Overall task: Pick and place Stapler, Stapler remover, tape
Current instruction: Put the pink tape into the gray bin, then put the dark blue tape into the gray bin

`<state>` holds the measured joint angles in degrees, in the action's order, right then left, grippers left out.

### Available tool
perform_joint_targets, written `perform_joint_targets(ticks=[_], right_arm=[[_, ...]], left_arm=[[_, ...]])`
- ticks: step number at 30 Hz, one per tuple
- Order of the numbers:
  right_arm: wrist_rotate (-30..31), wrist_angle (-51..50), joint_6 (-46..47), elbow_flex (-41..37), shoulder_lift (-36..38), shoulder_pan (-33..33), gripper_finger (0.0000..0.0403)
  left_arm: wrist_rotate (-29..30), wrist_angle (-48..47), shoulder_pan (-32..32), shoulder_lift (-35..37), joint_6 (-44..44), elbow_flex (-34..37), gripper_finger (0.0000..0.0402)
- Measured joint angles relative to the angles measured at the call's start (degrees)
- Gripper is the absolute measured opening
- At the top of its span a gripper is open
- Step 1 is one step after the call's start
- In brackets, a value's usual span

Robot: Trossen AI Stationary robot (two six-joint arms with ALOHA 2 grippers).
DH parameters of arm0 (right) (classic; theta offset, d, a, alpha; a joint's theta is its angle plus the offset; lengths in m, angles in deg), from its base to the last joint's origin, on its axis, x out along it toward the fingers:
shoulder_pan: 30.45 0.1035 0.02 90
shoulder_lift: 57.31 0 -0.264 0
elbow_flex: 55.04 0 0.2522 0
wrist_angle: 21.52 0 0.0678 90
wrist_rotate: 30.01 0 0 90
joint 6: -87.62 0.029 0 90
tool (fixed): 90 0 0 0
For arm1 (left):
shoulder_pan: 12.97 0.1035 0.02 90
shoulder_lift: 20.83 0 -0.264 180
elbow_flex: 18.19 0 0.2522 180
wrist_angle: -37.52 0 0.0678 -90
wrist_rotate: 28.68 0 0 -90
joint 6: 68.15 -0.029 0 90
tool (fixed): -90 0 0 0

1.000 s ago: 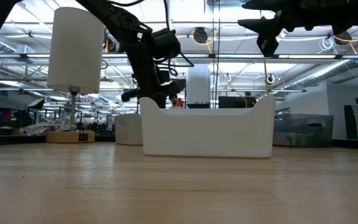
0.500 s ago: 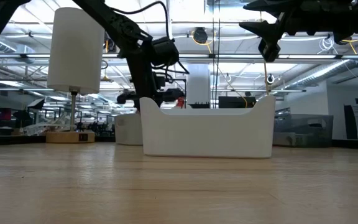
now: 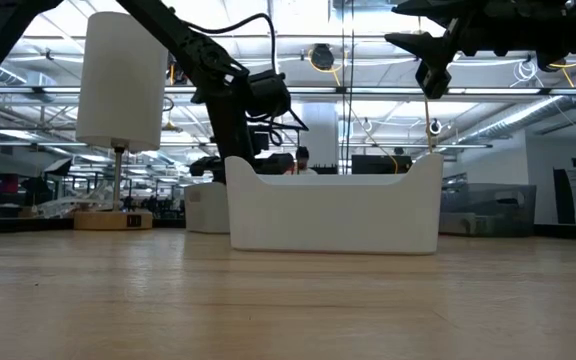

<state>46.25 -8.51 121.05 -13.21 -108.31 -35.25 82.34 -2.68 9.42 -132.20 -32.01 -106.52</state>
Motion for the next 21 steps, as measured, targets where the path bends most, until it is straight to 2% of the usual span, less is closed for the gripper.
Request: perform_joint_targets(ticks=[5, 9, 16, 21], right_arm=[[0.0, 0.0, 0.4, 0.0, 0.0, 0.0, 0.0142], [0.0, 0.8, 2.8, 0.0, 0.0, 0.0, 0.0142], [0.1, 5.2, 10.9, 0.0, 0.0, 0.0, 0.0143], [1.4, 8.4, 11.5, 0.0, 0.0, 0.0, 0.0142]], left_arm=[[-1.4, -0.1, 0.1, 0.6, -1.7, 0.0, 0.0187], [-3.0, -0.3, -0.1, 3.8, -2.6, 0.0, 0.0215], [-1.7, -0.8, -0.2, 12.5, -4.8, 0.0, 0.0212], [-6.7, -1.1, -3.6, 20.9, -7.4, 0.0, 0.0197]])
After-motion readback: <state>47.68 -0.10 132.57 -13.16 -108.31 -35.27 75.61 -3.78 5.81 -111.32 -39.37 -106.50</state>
